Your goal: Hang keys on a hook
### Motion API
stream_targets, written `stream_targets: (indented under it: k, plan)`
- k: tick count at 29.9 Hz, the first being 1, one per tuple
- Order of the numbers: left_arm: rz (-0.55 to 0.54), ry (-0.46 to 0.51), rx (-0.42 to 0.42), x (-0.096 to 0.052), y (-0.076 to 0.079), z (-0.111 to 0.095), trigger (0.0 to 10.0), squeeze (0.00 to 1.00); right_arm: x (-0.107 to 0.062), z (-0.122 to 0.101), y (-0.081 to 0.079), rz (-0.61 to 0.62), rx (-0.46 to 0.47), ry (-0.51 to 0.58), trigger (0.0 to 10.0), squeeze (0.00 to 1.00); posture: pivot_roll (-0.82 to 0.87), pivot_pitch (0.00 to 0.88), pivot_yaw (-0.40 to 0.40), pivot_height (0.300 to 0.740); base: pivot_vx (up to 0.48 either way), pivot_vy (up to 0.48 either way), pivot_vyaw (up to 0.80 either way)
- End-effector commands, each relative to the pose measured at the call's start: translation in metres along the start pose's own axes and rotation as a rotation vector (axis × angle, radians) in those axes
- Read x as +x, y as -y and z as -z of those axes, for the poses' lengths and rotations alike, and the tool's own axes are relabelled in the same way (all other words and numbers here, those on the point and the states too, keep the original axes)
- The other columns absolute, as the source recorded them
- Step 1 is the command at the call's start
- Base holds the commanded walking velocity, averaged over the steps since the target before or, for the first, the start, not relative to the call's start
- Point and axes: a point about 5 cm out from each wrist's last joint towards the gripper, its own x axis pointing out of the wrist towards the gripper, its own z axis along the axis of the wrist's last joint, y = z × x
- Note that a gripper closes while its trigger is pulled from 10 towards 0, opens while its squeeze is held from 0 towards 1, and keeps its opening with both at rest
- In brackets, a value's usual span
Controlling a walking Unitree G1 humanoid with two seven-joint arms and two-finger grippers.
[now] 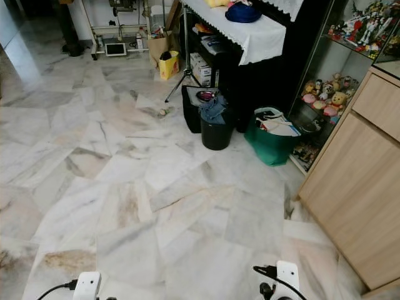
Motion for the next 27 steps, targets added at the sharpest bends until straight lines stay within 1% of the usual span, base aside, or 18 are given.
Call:
stream_targets:
  k: [1, 4, 6, 8, 23, 27]
  plan:
    - [0.003, -0.006, -0.007, 0.0000, -0.0007, 0.0000, 10.0, 0.00, -0.0004, 0.0021, 0.0020, 0.015, 0.014, -0.010, 10.0, 0.00, 0.03, 0.000, -0.013, 0.729, 0.000, 0.000, -0.79]
    - [0.008, -0.012, -0.003, 0.0000, -0.0002, 0.0006, 10.0, 0.00, -0.0006, 0.0028, 0.0021, 0.016, 0.015, -0.009, 10.0, 0.00, 0.03, 0.000, -0.012, 0.729, 0.000, 0.000, -0.79]
    - [0.032, -0.022, 0.017, 0.0005, 0.0036, 0.0011, 10.0, 0.00, -0.0007, 0.0028, 0.0023, 0.012, 0.017, -0.007, 10.0, 0.00, 0.03, 0.000, -0.012, 0.729, 0.000, 0.000, -0.78]
    - [0.040, -0.022, 0.018, 0.0007, 0.0057, 0.0011, 10.0, 0.00, -0.0007, 0.0033, 0.0023, 0.013, 0.028, -0.006, 10.0, 0.00, 0.03, 0.000, -0.011, 0.729, 0.000, 0.000, -0.78]
    - [0.038, -0.026, 0.008, 0.0010, 0.0059, 0.0006, 10.0, 0.00, -0.0003, 0.0014, 0.0015, 0.006, 0.008, -0.016, 10.0, 0.00, 0.04, 0.000, -0.010, 0.729, 0.000, 0.000, -0.78]
    - [0.037, -0.032, 0.010, 0.0008, 0.0060, 0.0019, 10.0, 0.00, -0.0002, 0.0009, 0.0014, 0.008, 0.017, -0.014, 10.0, 0.00, 0.04, 0.000, -0.010, 0.729, 0.000, 0.000, -0.78]
